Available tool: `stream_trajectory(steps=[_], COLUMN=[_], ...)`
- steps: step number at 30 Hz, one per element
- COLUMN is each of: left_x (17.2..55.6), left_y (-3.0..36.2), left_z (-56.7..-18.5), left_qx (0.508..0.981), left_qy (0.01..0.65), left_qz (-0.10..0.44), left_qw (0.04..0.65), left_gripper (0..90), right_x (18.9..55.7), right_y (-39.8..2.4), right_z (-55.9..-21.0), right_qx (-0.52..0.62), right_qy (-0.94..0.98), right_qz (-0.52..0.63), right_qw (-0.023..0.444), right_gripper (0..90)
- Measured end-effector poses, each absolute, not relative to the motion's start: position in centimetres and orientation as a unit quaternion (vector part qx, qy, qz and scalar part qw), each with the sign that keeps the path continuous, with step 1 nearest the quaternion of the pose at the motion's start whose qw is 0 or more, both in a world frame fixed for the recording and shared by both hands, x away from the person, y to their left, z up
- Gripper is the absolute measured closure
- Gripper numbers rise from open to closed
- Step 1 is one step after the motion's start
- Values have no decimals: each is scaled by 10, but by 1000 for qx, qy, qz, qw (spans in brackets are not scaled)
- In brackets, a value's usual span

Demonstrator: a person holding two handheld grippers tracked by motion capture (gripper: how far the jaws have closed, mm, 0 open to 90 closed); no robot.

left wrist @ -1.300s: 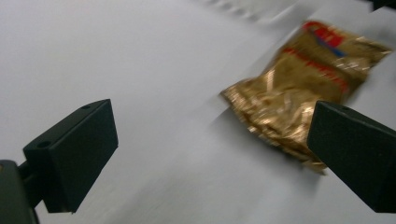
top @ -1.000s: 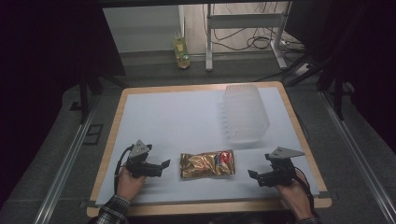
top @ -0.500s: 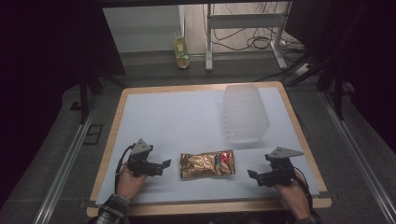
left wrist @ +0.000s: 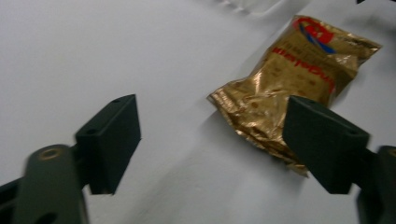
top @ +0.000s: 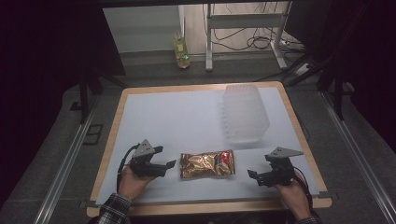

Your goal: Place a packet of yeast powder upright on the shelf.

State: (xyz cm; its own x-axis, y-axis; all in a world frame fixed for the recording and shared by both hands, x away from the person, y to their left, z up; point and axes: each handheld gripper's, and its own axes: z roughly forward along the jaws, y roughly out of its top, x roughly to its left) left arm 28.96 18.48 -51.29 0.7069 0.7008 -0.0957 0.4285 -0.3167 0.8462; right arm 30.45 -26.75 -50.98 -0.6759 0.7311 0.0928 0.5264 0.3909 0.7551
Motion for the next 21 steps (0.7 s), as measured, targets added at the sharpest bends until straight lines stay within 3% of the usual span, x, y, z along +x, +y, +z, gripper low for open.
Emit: stream_trajectory(steps=[14,21], left_x=[284,287], left_y=[169,157], left_z=[-507,-511], left_qx=[803,809], left_qy=[320,305], left_qz=[136,119], left_qw=[483,489], left_gripper=[595,818], right_x=[305,305], right_y=[-270,-270], right_z=[-510,-510], right_qx=[385,384], right_qy=[826,828], right_qz=[390,387], right_qw=[134,132], right_gripper=[18,18])
